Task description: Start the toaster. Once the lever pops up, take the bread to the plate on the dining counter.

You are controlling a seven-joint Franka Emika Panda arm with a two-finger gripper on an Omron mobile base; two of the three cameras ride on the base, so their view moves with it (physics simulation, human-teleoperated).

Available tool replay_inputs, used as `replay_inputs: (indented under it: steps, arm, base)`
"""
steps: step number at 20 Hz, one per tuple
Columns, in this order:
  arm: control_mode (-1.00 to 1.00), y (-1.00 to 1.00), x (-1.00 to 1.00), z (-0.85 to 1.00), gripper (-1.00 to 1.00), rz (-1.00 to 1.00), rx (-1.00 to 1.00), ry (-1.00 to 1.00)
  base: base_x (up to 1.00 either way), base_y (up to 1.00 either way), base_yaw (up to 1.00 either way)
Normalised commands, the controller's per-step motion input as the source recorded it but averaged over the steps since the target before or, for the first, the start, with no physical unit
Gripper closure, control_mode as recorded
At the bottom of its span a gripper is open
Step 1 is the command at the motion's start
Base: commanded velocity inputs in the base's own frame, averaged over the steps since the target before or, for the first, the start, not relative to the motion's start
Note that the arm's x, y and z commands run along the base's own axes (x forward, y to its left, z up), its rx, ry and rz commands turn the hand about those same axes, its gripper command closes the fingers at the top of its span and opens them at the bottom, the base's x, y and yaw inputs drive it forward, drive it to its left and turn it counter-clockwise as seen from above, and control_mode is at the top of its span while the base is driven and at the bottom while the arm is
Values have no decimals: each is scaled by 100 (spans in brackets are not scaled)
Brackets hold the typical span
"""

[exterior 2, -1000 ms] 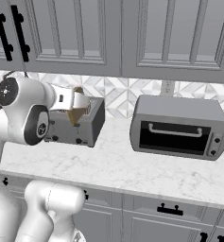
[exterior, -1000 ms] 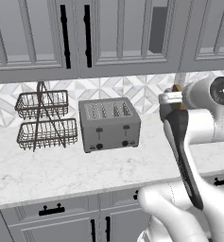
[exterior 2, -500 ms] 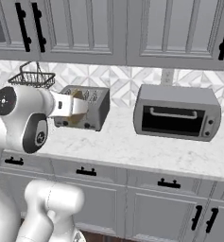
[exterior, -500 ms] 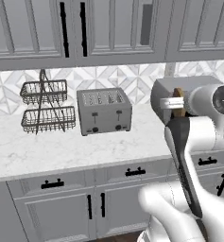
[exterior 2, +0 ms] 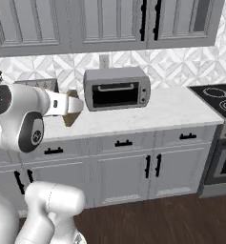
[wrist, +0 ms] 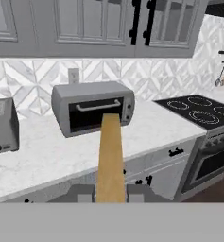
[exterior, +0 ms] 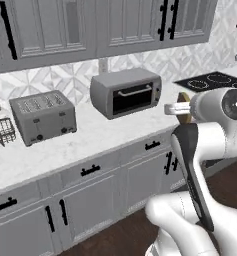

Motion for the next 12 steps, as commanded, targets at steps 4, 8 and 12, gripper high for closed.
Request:
replay_inputs:
  steps: [4, 8, 12]
  arm:
    - [100, 0, 0, 0, 100, 0, 0, 0]
    - [100, 0, 0, 0, 100, 0, 0, 0]
    - [100, 0, 0, 0, 100, 0, 0, 0]
  base:
    - [0, 0, -100]
    - [0, 0, -100]
    - [0, 0, -100]
